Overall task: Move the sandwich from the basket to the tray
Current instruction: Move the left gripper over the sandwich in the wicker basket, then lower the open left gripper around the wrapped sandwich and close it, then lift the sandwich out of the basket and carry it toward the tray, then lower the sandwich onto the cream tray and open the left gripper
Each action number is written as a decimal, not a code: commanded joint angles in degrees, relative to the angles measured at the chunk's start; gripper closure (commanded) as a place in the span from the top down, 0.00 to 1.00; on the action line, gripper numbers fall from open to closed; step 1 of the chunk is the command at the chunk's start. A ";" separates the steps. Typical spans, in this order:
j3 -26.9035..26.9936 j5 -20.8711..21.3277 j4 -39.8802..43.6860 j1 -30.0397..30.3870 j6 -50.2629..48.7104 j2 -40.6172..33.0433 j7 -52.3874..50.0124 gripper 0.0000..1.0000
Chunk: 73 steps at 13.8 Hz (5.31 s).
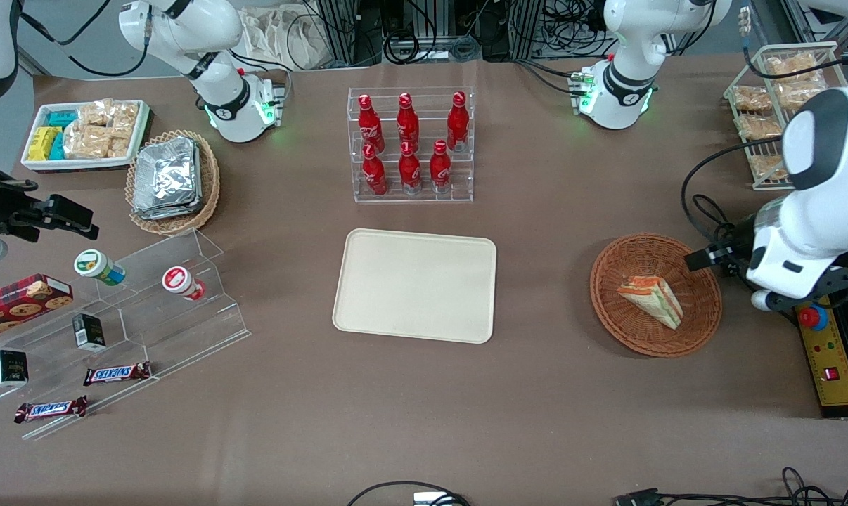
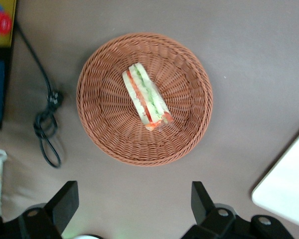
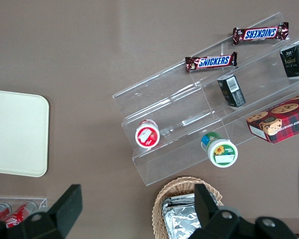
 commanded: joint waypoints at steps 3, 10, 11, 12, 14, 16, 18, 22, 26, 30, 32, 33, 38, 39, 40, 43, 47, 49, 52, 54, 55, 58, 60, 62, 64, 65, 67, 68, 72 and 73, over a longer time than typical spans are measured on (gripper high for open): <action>0.43 2.61 -0.03 -0.35 6.53 7.69 -20.28 1.00; 0.78 2.70 -7.39 0.18 19.89 12.54 -31.66 1.00; 0.79 2.70 -9.77 0.18 22.79 12.28 -31.75 1.00; 0.87 2.70 -11.53 0.27 24.73 12.10 -31.75 1.00; 1.31 2.70 -12.16 0.35 24.93 12.19 -31.75 1.00; 1.75 2.79 -13.65 0.35 25.45 12.19 -31.66 1.00; 1.75 2.79 -13.92 0.36 25.54 12.36 -31.57 1.00; 1.75 2.79 -16.99 0.71 29.83 12.80 -31.66 1.00; 1.75 2.70 -18.14 0.71 32.84 14.29 -31.84 1.00; 1.75 2.79 -17.79 0.62 33.10 14.39 -31.66 0.42; 1.75 3.13 -17.26 0.44 32.93 13.34 -31.23 0.00; 1.75 4.70 -17.09 0.44 32.75 12.37 -31.05 0.00; 1.31 9.73 -4.64 0.09 17.67 11.83 -27.73 0.00; 1.23 9.29 -1.30 0.18 15.02 12.01 -25.18 0.00; 1.23 8.77 1.43 0.18 12.91 12.01 -22.37 0.00; 0.35 6.14 9.07 0.09 4.83 11.40 -10.09 0.00; -5.43 2.61 17.71 -0.78 -3.28 11.75 5.06 0.00; -10.70 2.52 17.46 -0.87 -2.85 12.36 5.78 0.00; -16.61 2.52 17.36 -3.58 -1.27 17.70 4.12 0.00; -16.53 2.61 17.02 -8.41 5.20 20.87 1.75 0.00; -16.62 2.61 16.84 -10.43 8.20 22.72 -0.61 0.00; -16.35 5.85 14.65 -16.15 16.38 26.68 -6.17 0.00; -16.44 6.21 14.55 -16.69 18.41 29.49 -5.73 0.00; -16.27 6.65 14.12 -18.97 19.39 30.64 -5.21 0.00; -16.35 9.88 13.06 -19.16 21.05 32.40 -5.12 0.00; -16.35 10.95 12.62 -19.50 22.19 33.10 -5.12 0.00; -16.35 11.22 12.44 -20.38 24.83 34.51 -5.73 0.00; -16.35 11.22 12.44 -20.39 24.75 34.51 -5.91 0.01; -16.35 11.22 12.44 -19.69 23.18 32.76 -7.93 1.00; -16.35 10.87 12.71 -19.42 21.69 31.54 -8.11 1.00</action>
